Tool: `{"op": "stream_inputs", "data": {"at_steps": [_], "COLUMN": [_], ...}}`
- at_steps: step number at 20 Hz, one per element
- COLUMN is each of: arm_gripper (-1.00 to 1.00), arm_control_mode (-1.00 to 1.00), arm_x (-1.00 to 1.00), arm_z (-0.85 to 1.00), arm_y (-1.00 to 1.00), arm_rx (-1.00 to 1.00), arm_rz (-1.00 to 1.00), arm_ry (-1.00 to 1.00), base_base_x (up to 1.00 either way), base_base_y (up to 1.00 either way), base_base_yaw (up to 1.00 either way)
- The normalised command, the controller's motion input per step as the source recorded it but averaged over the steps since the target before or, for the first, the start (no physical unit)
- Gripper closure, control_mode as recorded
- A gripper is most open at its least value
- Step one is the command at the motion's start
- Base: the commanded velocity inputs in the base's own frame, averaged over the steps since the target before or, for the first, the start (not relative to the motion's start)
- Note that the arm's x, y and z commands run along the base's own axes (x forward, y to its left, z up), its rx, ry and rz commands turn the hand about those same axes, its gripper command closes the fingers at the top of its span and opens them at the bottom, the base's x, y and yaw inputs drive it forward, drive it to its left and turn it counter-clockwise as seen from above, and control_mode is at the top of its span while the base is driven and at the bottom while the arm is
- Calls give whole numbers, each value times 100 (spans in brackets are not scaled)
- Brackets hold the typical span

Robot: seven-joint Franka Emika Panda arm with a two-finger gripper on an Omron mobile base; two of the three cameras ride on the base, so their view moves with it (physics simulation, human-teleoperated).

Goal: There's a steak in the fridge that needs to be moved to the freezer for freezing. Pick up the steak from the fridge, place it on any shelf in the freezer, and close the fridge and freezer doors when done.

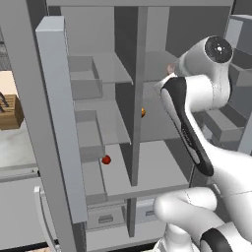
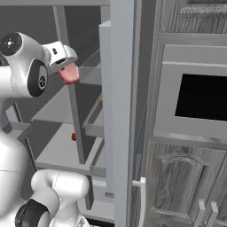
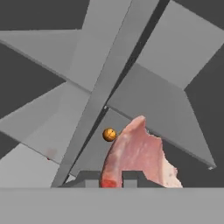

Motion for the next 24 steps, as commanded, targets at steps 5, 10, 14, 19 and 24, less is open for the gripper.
{"op": "stream_inputs", "data": {"at_steps": [5, 10, 14, 19, 24], "arm_gripper": [100, 100, 100, 100, 100], "arm_control_mode": [-100, -100, -100, -100, -100], "arm_x": [-17, -11, -6, 0, 12], "arm_z": [11, 0, 0, 0, -1], "arm_y": [-18, -19, -4, 0, -7], "arm_rx": [-24, -23, -22, -23, -11], "arm_rz": [27, 30, 20, 2, 0], "arm_ry": [5, 4, 0, 0, 2], "base_base_x": [0, 0, 0, 0, 0], "base_base_y": [0, 0, 0, 0, 0], "base_base_yaw": [0, 0, 0, 0, 0]}}
